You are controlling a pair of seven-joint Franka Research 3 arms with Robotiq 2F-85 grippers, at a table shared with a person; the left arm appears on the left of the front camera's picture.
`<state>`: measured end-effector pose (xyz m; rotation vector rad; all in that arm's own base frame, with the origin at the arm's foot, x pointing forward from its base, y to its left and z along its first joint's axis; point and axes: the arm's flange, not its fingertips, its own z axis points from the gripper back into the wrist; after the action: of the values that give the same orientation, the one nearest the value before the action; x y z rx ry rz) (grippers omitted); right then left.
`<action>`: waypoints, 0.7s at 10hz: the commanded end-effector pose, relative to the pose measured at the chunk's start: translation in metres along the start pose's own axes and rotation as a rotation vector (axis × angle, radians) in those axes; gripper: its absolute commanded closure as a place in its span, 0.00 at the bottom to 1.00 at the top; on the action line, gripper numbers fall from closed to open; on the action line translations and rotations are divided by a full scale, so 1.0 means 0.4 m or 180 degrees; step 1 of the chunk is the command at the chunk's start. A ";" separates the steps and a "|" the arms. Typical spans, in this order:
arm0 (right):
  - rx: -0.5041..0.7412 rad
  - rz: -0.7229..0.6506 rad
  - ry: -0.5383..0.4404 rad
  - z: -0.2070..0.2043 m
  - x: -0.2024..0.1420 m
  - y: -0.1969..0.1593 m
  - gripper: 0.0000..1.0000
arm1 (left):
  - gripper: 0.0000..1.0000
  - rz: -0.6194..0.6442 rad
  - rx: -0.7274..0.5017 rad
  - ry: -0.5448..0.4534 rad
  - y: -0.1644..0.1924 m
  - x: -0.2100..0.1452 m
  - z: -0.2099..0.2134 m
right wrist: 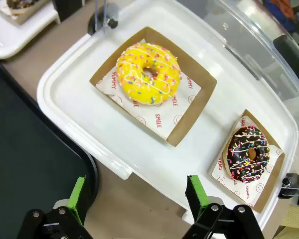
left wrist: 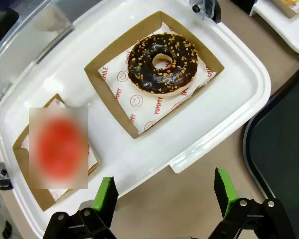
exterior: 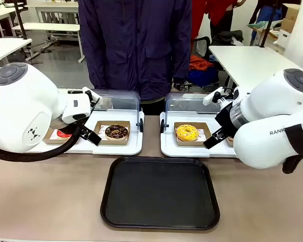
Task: Move the first donut from the left to the tray.
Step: Pick up the Paper togo box containing the Donut indicated by the person and place it on the Handle tray.
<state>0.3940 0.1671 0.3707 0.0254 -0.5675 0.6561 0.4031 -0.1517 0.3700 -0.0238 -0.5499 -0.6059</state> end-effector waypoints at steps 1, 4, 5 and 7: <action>0.0000 0.0000 0.0000 0.000 0.000 0.000 0.00 | 0.00 0.0000 0.0000 -0.0001 0.000 0.000 0.000; 0.0000 0.0000 0.0000 0.000 0.000 0.000 0.00 | 0.00 0.0000 0.0000 -0.0001 0.000 0.000 0.000; 0.0000 0.0000 0.0000 0.000 0.000 0.000 0.00 | 0.00 0.0000 0.0000 -0.0001 0.000 0.000 0.000; 0.0000 0.0000 0.0000 0.000 0.000 0.000 0.00 | 0.00 0.0000 0.0000 -0.0001 0.000 0.000 0.000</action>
<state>0.3940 0.1672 0.3707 0.0247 -0.5676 0.6570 0.4031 -0.1517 0.3700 -0.0239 -0.5498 -0.6056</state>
